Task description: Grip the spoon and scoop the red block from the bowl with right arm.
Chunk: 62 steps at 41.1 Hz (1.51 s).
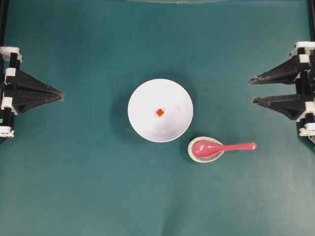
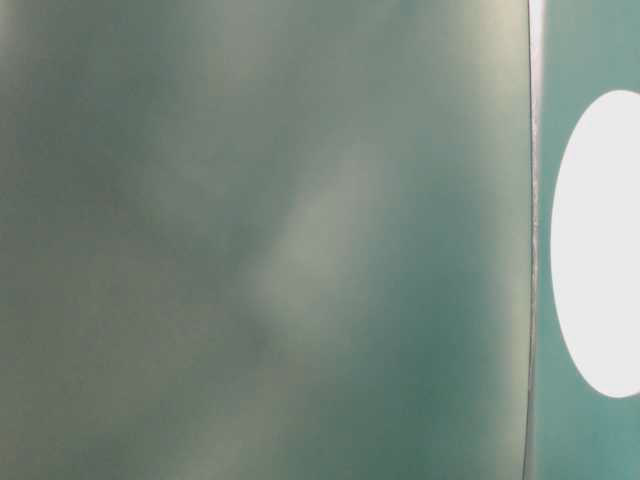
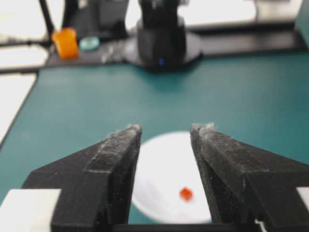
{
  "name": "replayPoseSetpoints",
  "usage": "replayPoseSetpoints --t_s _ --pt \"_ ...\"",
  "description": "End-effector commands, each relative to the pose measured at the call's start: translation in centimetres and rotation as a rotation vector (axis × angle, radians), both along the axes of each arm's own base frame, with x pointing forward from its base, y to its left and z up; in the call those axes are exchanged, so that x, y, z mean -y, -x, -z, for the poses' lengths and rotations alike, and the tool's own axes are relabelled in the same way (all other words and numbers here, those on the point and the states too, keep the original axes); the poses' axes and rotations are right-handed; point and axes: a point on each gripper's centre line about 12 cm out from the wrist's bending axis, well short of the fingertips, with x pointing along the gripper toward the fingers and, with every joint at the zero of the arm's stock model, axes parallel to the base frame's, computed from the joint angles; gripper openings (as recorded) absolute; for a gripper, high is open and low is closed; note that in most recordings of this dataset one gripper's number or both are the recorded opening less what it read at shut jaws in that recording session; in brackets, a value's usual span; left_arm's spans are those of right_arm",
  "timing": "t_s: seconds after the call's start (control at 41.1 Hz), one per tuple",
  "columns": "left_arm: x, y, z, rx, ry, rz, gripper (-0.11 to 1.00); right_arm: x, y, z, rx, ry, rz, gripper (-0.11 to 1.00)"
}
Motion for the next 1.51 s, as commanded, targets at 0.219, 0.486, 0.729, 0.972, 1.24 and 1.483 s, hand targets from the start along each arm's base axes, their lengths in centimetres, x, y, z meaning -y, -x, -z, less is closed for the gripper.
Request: replayPoseSetpoints --t_s 0.219,0.486,0.729,0.972,1.24,1.483 --pt "0.0 -0.2 -1.1 0.029 -0.001 0.002 -0.01 -0.2 -0.8 2.6 -0.119 -0.023 -0.007 0.52" --pt "0.0 -0.2 -1.1 0.029 -0.001 0.000 -0.01 -2.5 -1.1 7.3 -0.159 -0.017 -0.101 0.52" --pt "0.0 -0.2 -1.2 0.031 -0.001 0.000 -0.01 -3.8 -1.0 10.6 -0.169 -0.069 -0.132 0.52" --pt "0.0 -0.2 -1.2 0.031 -0.001 0.000 -0.01 -4.3 -1.0 12.9 -0.203 -0.082 -0.133 0.52" --pt "0.0 -0.2 -1.1 0.028 -0.003 0.002 -0.01 -4.3 -0.5 15.0 -0.220 -0.099 -0.103 0.52" --pt "0.0 -0.2 -1.0 0.018 -0.003 0.001 -0.01 -5.1 -0.4 16.7 -0.256 -0.105 -0.100 0.52"
